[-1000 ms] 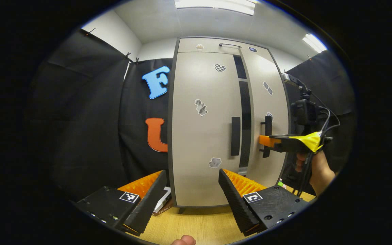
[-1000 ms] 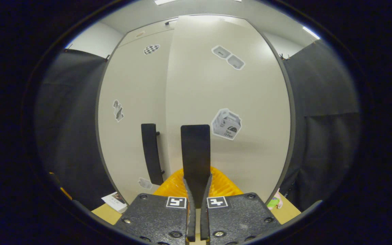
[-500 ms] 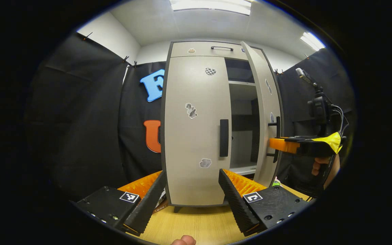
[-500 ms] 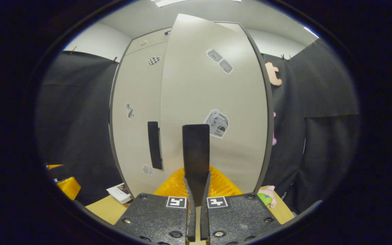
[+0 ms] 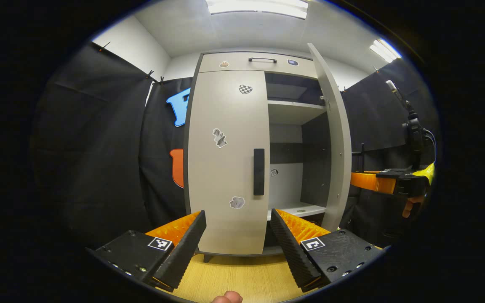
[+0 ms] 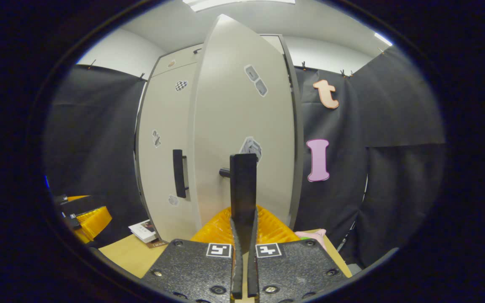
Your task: Open the right door of the double-door shoe cabinet with the right hand, and open the left door with the left hand.
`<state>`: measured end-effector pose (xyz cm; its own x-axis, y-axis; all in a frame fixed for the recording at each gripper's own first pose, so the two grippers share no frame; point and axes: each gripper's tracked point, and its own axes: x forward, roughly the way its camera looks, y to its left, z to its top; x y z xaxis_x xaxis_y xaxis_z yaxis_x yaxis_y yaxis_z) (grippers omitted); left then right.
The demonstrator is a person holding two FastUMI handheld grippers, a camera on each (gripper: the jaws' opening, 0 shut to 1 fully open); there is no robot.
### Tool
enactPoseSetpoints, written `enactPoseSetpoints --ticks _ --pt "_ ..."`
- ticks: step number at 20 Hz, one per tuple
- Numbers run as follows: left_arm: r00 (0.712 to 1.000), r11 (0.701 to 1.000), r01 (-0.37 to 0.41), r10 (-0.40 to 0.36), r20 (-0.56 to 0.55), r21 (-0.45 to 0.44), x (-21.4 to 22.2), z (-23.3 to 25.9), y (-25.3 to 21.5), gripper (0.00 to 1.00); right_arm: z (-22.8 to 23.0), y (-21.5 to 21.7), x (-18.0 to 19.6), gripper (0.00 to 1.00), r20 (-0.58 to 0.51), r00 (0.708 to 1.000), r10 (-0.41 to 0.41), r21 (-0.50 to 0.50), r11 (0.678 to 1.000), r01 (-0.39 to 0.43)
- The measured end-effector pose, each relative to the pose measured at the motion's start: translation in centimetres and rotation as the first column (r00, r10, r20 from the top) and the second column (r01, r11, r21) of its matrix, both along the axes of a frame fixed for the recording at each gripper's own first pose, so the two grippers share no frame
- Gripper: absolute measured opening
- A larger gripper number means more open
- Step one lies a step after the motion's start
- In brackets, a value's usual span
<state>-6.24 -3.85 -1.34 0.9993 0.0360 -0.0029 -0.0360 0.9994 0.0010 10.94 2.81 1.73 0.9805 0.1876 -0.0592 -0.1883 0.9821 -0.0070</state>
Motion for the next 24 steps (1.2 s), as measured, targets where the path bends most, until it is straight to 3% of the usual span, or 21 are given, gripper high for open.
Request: enactPoseSetpoints --ticks 14,21,24 --pt "0.999 0.999 0.034 -0.034 -0.003 0.006 1.5 -0.1 -2.4 0.95 0.3 -3.2 -0.2 0.06 0.015 0.998 -0.062 0.044 0.997 0.061" --pt "0.999 0.999 0.041 -0.041 0.006 0.003 2.5 -0.1 -2.8 0.95 0.4 -6.3 -0.1 0.04 0.028 0.987 -0.158 -0.006 0.987 0.158" --pt "0.999 0.999 0.044 -0.044 -0.003 -0.001 2.9 -0.5 -2.9 0.95 0.5 -5.8 -0.1 0.04 0.024 0.990 -0.141 0.055 0.989 0.140"
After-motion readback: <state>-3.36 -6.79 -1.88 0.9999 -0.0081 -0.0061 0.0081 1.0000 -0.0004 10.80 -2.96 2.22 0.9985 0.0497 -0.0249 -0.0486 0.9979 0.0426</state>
